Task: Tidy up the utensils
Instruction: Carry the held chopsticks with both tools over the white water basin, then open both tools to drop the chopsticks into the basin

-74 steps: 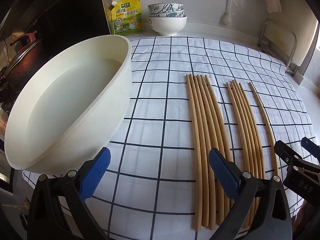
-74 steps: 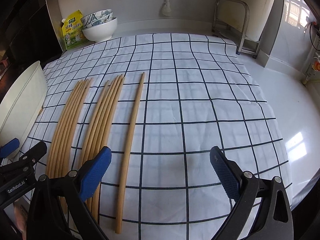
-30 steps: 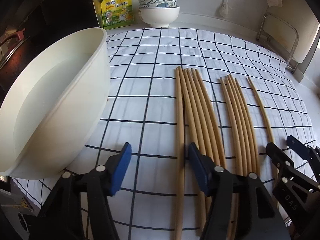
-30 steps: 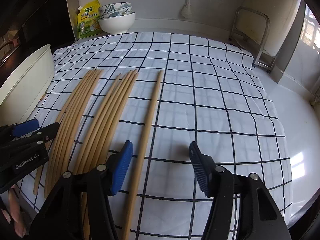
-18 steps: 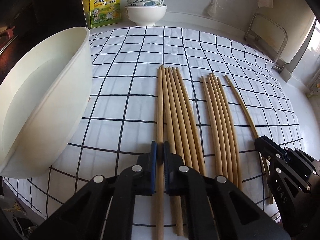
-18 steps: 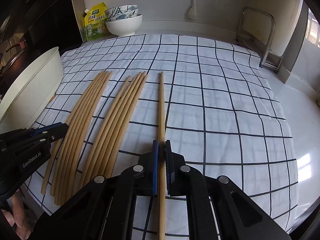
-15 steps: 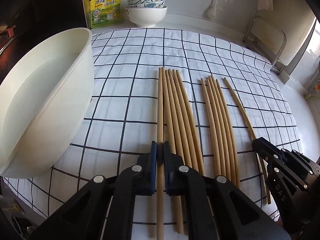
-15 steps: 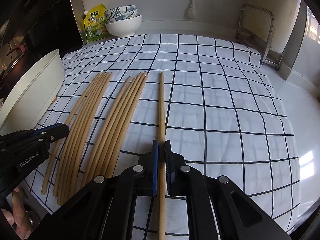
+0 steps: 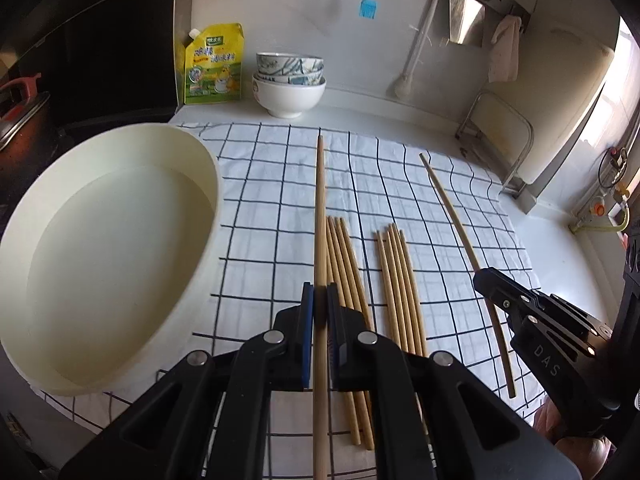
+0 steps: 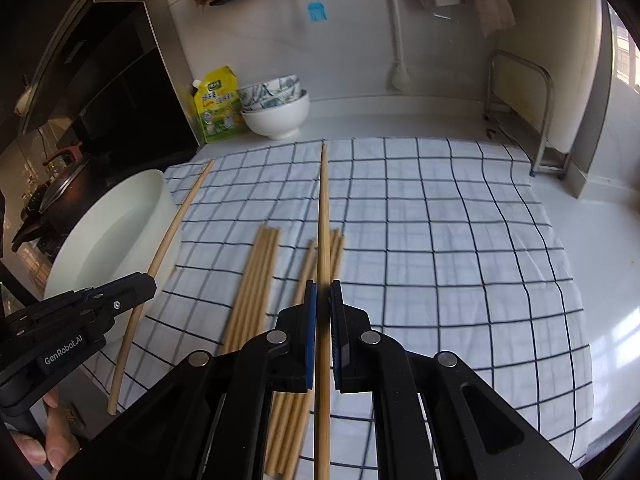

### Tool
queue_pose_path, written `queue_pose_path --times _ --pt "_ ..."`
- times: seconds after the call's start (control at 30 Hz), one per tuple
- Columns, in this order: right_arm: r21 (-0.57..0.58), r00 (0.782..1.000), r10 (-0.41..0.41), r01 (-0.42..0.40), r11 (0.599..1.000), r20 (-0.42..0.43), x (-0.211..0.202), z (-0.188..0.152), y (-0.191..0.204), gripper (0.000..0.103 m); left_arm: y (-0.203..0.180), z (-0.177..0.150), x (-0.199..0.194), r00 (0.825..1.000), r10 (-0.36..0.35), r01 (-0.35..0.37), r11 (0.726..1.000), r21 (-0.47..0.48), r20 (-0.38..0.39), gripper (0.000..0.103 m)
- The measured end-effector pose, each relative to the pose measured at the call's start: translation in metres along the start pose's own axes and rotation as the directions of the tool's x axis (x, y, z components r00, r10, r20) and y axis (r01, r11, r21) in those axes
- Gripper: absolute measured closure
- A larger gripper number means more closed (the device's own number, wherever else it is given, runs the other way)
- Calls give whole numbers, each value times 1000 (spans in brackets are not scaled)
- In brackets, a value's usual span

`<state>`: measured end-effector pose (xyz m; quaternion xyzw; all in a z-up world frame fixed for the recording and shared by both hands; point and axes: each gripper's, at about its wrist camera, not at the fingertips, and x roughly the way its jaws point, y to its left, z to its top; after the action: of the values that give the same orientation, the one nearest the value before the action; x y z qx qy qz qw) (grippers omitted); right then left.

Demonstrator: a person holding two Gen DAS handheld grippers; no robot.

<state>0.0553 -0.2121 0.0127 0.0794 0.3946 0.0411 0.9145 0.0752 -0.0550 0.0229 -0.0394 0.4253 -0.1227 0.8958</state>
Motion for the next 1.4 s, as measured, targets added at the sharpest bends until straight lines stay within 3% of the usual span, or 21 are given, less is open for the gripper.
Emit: queue_pose_path --times 0.13,0.3,0.5,0.67,0.93,1.17,1.2,1.33,1.4 --pt "-33 998 58 -57 998 34 2 21 37 97 31 15 -25 999 10 -9 1000 -21 46 96" --pt "-79 988 148 -144 986 46 16 46 94 97 84 31 -49 992 73 -67 996 -56 104 96" --pt "-143 971 237 -239 960 -29 51 63 168 97 147 38 -45 985 147 -136 984 -112 91 96" --pt "-155 955 265 -283 946 -130 91 59 211 97 190 37 -25 987 158 -152 977 -147 34 96" --pt "-143 937 235 -277 950 -256 138 47 234 97 218 23 9 988 146 -153 974 -167 -52 96" --pt "-139 935 219 -265 954 -280 150 38 236 96 219 20 16 984 163 -171 973 -152 -66 95" --pt "-142 938 216 -261 955 -271 148 37 235 92 220 19 15 984 164 -173 972 -160 -66 94" --pt "-140 949 206 -244 960 -240 139 41 229 84 226 18 6 981 190 -194 962 -189 -41 59" --pt "-140 950 205 -242 960 -234 135 42 226 84 226 18 -1 979 200 -201 960 -193 -24 59"
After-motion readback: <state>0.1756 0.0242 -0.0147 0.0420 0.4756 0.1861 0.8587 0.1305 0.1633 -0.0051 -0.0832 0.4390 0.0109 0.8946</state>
